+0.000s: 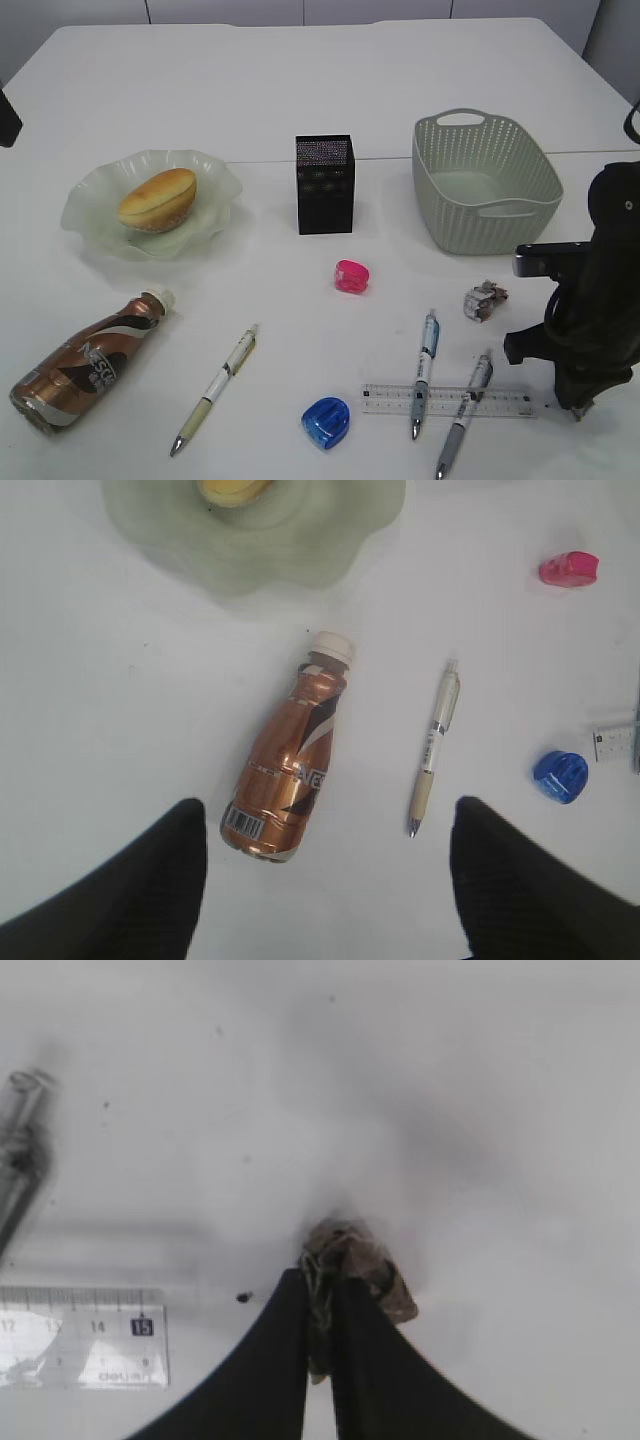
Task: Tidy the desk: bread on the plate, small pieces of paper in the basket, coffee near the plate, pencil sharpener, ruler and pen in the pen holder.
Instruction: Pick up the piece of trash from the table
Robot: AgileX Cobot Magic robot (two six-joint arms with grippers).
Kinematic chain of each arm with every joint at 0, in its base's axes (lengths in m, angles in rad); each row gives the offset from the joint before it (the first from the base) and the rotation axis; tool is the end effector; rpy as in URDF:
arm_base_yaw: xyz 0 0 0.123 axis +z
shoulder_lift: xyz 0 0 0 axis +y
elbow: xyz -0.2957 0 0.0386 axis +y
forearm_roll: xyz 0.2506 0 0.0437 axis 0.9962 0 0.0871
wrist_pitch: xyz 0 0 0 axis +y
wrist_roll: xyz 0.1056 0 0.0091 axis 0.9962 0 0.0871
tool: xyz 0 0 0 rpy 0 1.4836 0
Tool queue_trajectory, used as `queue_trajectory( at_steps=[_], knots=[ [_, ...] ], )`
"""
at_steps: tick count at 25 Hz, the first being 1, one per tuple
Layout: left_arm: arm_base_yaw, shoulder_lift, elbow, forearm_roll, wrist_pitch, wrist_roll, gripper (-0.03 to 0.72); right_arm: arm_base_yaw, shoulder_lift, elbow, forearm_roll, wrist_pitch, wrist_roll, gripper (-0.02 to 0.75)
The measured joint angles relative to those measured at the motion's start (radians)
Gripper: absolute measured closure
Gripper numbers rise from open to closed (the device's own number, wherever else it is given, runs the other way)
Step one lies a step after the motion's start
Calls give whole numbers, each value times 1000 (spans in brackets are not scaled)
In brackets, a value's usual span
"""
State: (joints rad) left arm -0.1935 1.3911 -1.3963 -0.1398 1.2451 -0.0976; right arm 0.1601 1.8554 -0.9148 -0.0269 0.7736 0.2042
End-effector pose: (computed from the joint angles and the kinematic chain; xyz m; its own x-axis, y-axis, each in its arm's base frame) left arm 0.2704 -0.0673 0.3699 -0.9211 0.0370 -0.3875 0.1138 0.9775 -0.1774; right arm 0.2935 0.0454 0.1135 -0.9984 0.0250 0.0516 0.0236 0.9993 -0.0287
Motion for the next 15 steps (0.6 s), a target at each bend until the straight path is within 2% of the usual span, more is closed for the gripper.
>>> queue_trajectory(
  at_steps=[8, 15],
  knots=[
    [0, 0, 0, -2, 0, 0, 138, 0, -91, -11, 3, 70, 0, 675],
    [0, 0, 0, -2, 0, -2, 138, 0, -177, -113, 15, 168, -13, 676]
  ],
)
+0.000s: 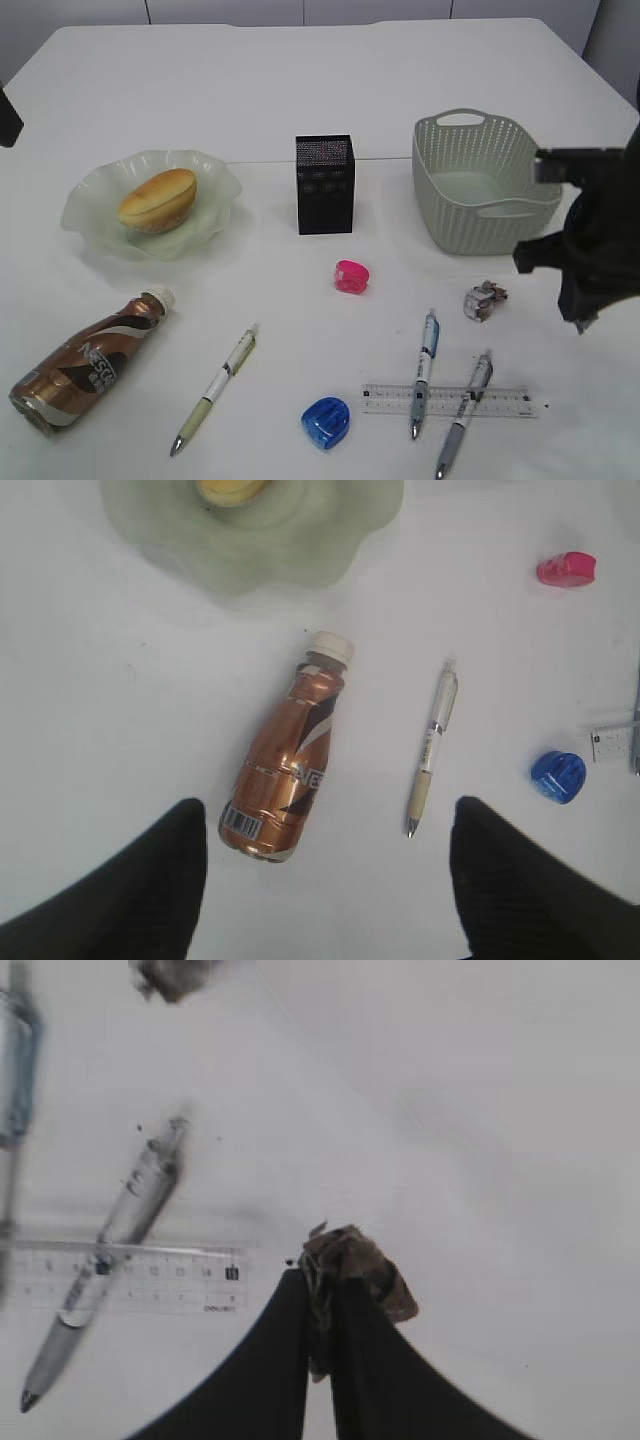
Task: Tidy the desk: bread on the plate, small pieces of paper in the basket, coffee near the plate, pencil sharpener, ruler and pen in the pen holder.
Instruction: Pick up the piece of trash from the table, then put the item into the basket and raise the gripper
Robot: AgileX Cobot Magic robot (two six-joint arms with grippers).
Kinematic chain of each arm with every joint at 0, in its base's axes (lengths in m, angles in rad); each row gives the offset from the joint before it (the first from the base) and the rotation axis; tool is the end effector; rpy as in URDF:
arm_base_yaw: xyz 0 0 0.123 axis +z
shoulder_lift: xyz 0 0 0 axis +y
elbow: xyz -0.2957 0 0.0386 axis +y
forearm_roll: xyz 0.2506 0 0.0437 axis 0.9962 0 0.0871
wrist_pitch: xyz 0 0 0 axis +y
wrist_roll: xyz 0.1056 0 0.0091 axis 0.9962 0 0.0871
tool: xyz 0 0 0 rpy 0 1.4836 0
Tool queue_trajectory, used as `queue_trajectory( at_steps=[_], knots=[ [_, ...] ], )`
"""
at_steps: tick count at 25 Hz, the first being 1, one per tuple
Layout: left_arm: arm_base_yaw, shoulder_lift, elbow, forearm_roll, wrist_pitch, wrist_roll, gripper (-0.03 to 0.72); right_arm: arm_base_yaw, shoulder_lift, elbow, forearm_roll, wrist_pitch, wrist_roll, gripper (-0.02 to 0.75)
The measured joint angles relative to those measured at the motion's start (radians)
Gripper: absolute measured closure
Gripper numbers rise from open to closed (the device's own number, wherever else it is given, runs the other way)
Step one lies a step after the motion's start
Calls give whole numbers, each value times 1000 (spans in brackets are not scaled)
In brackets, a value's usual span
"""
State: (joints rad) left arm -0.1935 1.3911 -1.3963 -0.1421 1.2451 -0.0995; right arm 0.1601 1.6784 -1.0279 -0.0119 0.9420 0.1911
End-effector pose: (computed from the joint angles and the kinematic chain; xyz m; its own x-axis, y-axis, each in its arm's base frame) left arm 0.2704 -0.0675 0.3699 -0.9215 0.0344 -0.3868 0.1122 0.9772 -0.1803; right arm 0.2991 0.0473 0.1901 -0.9975 0.0243 -0.0661 0.0242 0.9997 0.0025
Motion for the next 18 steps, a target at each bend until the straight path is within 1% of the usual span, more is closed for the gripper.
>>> queue_trajectory(
  at_steps=[7, 10, 18],
  knots=[
    [0, 0, 0, -4, 0, -2, 139, 0, -20, -207, 0, 6, -18, 678],
    [0, 0, 0, -16, 0, -2, 139, 0, -13, -293, -18, -3, -20, 678],
    [0, 0, 0, -29, 0, -4, 139, 0, 127, -501, -53, -110, -22, 678]
  ],
)
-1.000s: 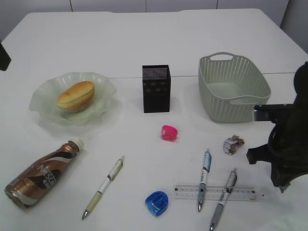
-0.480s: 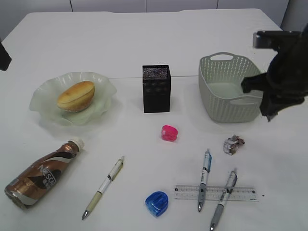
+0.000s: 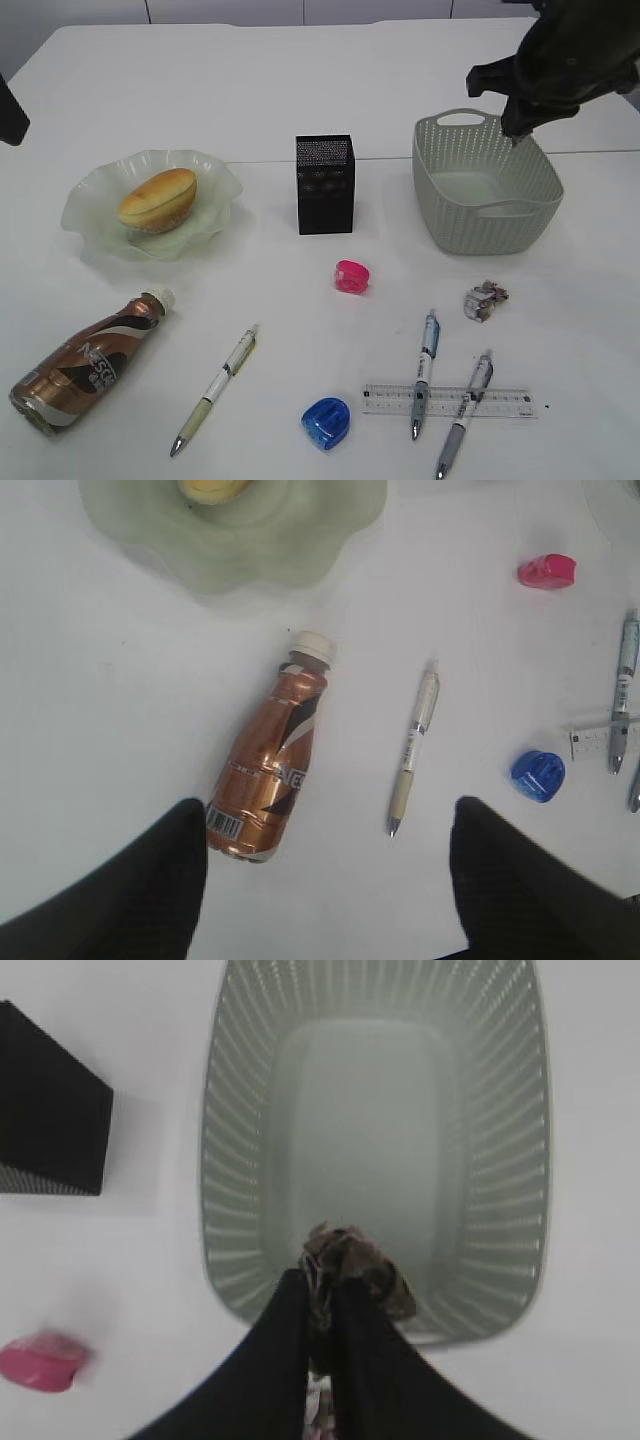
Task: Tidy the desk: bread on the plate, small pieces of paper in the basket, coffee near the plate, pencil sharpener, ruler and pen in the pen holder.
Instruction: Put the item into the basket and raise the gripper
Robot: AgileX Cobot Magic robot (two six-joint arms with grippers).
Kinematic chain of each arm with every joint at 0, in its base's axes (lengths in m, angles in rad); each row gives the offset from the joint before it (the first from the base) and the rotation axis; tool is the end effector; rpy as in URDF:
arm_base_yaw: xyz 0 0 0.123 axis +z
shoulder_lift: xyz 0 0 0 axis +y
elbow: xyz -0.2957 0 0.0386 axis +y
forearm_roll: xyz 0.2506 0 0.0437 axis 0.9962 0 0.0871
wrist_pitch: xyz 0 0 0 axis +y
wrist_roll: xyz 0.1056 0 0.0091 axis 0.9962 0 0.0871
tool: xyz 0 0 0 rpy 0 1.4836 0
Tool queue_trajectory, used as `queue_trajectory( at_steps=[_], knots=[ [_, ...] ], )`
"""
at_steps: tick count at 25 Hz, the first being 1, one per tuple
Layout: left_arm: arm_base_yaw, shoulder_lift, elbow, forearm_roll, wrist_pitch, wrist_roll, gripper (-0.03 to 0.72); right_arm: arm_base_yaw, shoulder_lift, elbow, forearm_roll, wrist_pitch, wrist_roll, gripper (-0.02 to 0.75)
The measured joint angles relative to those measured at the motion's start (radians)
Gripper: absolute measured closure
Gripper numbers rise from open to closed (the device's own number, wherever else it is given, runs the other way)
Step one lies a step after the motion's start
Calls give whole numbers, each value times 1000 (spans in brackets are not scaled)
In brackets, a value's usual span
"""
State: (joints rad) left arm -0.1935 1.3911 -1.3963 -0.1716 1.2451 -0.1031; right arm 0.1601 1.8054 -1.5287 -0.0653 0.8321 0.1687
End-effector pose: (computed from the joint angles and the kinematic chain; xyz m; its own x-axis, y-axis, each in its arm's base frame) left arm 0.2698 -0.0703 0.3704 -0.9240 0.0223 -0.3817 0.1104 0.9714 -0.2104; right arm 0.4100 0.0610 0.2849 -0.8517 -0.0117 -0.5240 -0.0286 0.9993 0.0242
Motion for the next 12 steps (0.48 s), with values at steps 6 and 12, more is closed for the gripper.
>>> queue_trajectory(
  at_steps=[6, 12],
  knots=[
    [0, -2, 0, -2, 0, -4, 139, 0, 147, -144, -47, -4, 0, 678],
    [0, -2, 0, -33, 0, -8, 139, 0, 230, -234, -93, -8, 29, 678]
  ],
)
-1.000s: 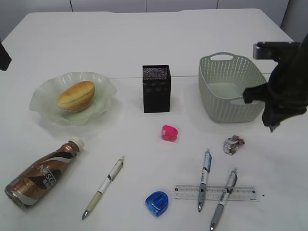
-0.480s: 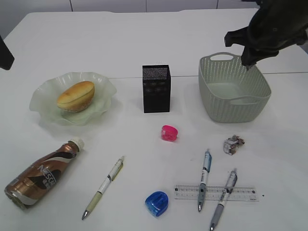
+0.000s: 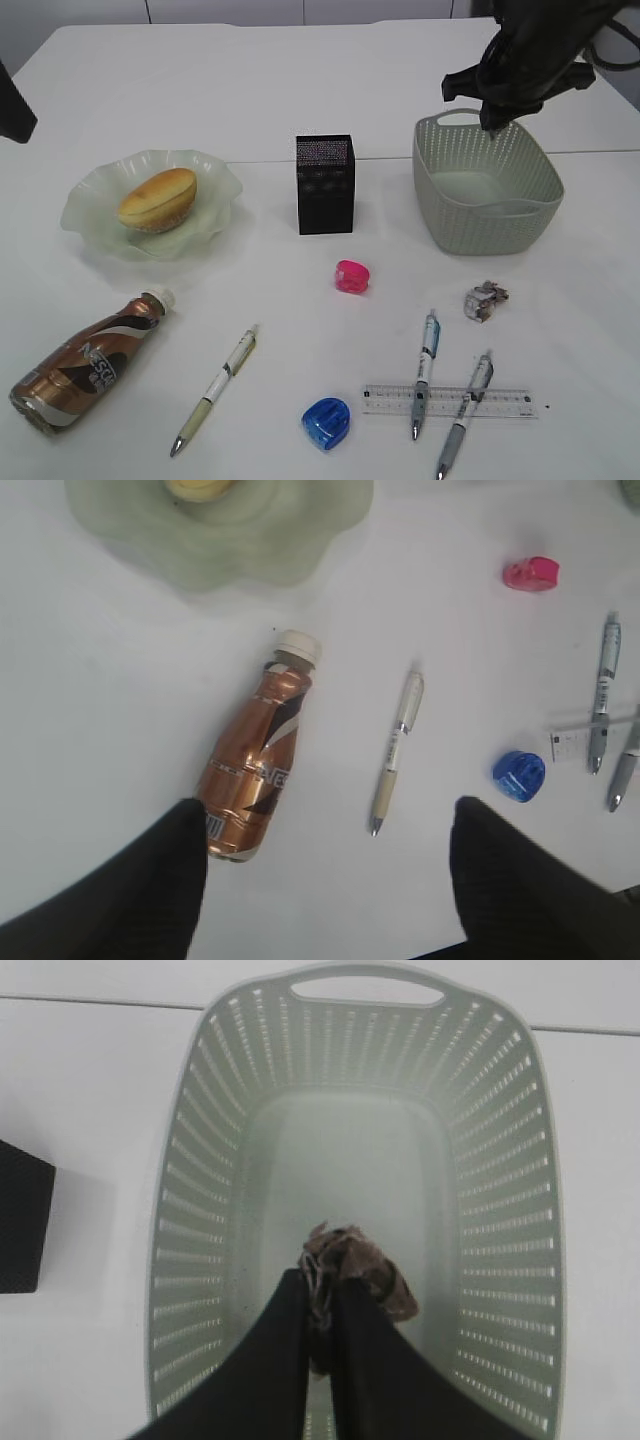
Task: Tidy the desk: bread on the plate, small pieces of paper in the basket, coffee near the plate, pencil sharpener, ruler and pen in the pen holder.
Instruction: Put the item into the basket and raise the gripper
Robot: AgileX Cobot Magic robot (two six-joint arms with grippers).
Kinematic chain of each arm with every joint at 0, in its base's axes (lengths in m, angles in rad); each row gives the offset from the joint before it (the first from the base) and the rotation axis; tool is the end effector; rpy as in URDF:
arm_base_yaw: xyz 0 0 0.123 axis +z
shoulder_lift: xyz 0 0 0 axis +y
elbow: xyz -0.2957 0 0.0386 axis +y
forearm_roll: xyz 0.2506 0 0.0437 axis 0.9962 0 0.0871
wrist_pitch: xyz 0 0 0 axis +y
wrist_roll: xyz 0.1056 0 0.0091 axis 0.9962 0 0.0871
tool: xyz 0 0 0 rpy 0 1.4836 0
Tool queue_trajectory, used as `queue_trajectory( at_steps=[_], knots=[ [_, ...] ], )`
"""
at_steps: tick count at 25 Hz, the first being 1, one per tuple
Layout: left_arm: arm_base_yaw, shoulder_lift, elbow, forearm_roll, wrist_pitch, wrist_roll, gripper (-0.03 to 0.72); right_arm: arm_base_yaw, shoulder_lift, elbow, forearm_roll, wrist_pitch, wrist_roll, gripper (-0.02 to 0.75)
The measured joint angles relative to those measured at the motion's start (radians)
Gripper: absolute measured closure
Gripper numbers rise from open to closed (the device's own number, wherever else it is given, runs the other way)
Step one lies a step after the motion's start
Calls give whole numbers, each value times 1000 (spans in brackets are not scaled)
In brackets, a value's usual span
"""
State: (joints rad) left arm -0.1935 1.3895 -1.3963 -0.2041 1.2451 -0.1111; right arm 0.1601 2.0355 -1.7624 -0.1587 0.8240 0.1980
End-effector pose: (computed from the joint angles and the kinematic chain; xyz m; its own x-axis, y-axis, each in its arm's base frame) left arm 0.2687 -0.0734 0.3714 -0.9266 0.0053 -0.3760 0.1049 0.9638 -0.2450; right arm 0.4724 0.0638 0.2557 -0.8379 -0.0452 -0.5439 -0.0218 0.9985 -0.0493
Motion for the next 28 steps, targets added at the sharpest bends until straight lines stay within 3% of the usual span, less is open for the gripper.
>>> queue_trajectory(
  at_steps=[6, 12, 14, 18, 23, 28],
  knots=[
    [0, 0, 0, -11, 0, 0, 148, 0, 38, -2, -34, -6, 41, 632],
    [0, 0, 0, -12, 0, 0, 149, 0, 43, -4, -43, -46, 49, 391],
    [0, 0, 0, -12, 0, 0, 149, 0, 43, -4, -46, -49, 49, 356],
    [0, 0, 0, -12, 0, -1, 149, 0, 43, -6, -48, -23, 49, 336],
    [0, 0, 0, -12, 0, -1, 149, 0, 16, -72, -37, 167, 50, 337],
    [0, 0, 0, -8, 0, -1, 154, 0, -18, -157, 14, 378, 42, 406]
  ],
)
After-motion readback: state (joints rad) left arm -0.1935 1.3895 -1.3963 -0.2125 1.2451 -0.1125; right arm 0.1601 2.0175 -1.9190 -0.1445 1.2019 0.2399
